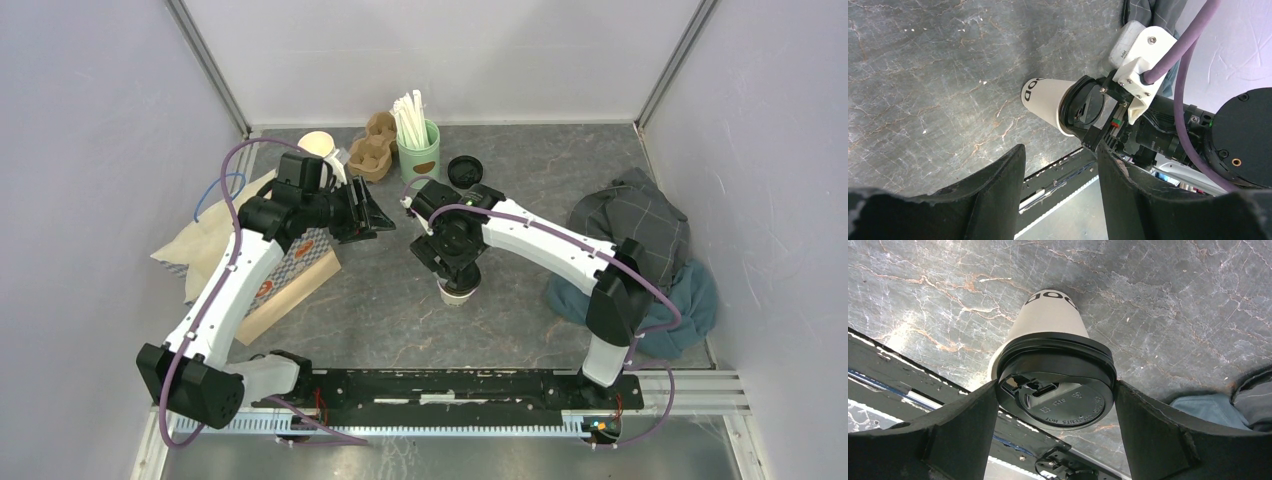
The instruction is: Pack the takeout coffee
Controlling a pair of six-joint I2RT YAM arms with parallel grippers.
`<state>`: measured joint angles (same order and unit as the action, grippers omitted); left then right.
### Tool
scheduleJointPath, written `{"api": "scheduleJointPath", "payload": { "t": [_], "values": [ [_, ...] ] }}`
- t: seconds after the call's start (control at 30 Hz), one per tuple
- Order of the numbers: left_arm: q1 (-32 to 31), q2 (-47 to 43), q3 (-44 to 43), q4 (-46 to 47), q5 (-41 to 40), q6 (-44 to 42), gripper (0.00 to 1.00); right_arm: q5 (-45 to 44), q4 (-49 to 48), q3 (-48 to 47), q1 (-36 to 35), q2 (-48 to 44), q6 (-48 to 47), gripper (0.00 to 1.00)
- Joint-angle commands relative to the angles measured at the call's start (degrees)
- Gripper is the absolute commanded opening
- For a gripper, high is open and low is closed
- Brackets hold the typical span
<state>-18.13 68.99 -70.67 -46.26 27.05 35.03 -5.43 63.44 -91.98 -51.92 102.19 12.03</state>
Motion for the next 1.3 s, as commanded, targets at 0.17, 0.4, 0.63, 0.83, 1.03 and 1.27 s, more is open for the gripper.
{"api": "scheduleJointPath", "payload": {
  "t": [0.17, 0.4, 0.63, 0.83, 1.03, 1.27],
  "values": [
    [-0.3, 0.1, -2.2, 0.4, 0.7, -2.4, 0.62, 0.5, -1.0, -1.3, -0.2, 0.2, -0.8, 0.88],
    [-0.3, 0.5, -2.2, 0.4, 1.0, -2.5, 0.62, 1.0, -0.9, -1.2, -0.2, -0.4, -0.7, 0.91],
    [-0.3, 0.6, -2.1, 0.4, 1.3, -2.5, 0.62, 1.4, -0.7, -2.4, -0.2, -0.7, -0.7, 0.93],
    [-0.3, 0.6, -1.9, 0.7, 1.7, -2.4, 0.62, 2.8, -1.3, -2.1, -0.1, -1.4, -0.5, 0.95],
    [-0.4, 0.5, -1.7, 0.8, 2.0, -2.3, 0.63, 2.7, -1.5, -1.3, -0.1, -1.9, -0.5, 0.97],
    [-0.4, 0.6, -1.5, 1.1, 2.4, -2.3, 0.63, -0.8, 0.3, -2.0, 0.0, -2.2, -0.4, 0.97]
  ]
}}
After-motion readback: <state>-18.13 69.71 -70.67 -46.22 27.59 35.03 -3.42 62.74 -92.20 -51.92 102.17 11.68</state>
